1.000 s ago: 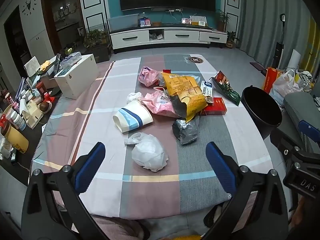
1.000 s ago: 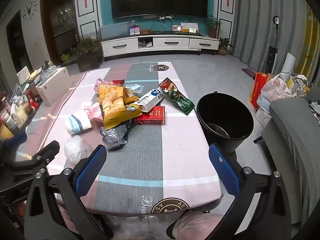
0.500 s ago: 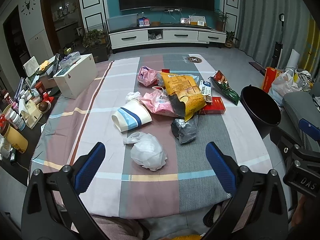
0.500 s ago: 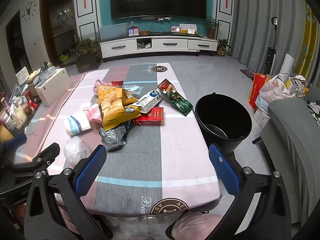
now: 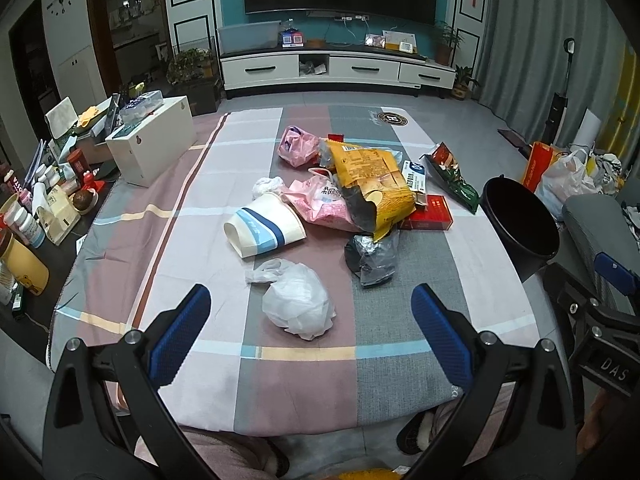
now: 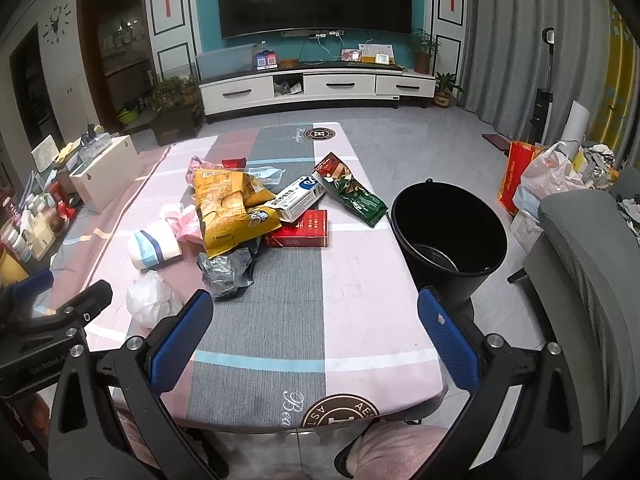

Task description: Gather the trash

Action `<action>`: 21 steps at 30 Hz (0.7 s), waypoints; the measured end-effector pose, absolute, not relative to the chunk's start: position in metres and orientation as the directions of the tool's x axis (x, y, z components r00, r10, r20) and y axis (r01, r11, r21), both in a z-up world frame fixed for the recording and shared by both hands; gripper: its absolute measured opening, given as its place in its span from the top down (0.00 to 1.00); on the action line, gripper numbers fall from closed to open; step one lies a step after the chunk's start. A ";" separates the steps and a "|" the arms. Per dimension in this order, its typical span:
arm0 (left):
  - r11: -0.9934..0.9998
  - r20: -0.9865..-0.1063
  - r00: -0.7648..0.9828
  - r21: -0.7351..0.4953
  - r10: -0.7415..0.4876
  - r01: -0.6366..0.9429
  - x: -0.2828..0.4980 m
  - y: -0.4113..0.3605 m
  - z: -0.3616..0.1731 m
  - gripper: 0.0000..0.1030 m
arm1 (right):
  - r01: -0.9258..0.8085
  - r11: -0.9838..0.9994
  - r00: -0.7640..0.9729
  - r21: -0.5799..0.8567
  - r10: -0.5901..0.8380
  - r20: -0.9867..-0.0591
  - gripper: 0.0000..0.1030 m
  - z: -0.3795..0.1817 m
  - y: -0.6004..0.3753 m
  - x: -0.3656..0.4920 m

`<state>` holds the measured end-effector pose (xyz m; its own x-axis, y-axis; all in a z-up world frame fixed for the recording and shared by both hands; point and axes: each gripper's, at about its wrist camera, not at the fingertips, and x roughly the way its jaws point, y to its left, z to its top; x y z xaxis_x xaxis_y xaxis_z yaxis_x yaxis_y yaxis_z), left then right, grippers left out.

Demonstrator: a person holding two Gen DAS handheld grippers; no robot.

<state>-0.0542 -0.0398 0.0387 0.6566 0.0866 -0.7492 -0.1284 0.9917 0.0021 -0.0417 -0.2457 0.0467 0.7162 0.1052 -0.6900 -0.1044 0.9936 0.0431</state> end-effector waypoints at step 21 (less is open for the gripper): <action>0.983 -0.826 0.559 -0.155 -0.074 -0.099 -0.010 -0.011 -0.060 0.20 | -0.311 0.880 0.523 0.359 0.474 -0.709 0.02 -0.055 -0.216 0.029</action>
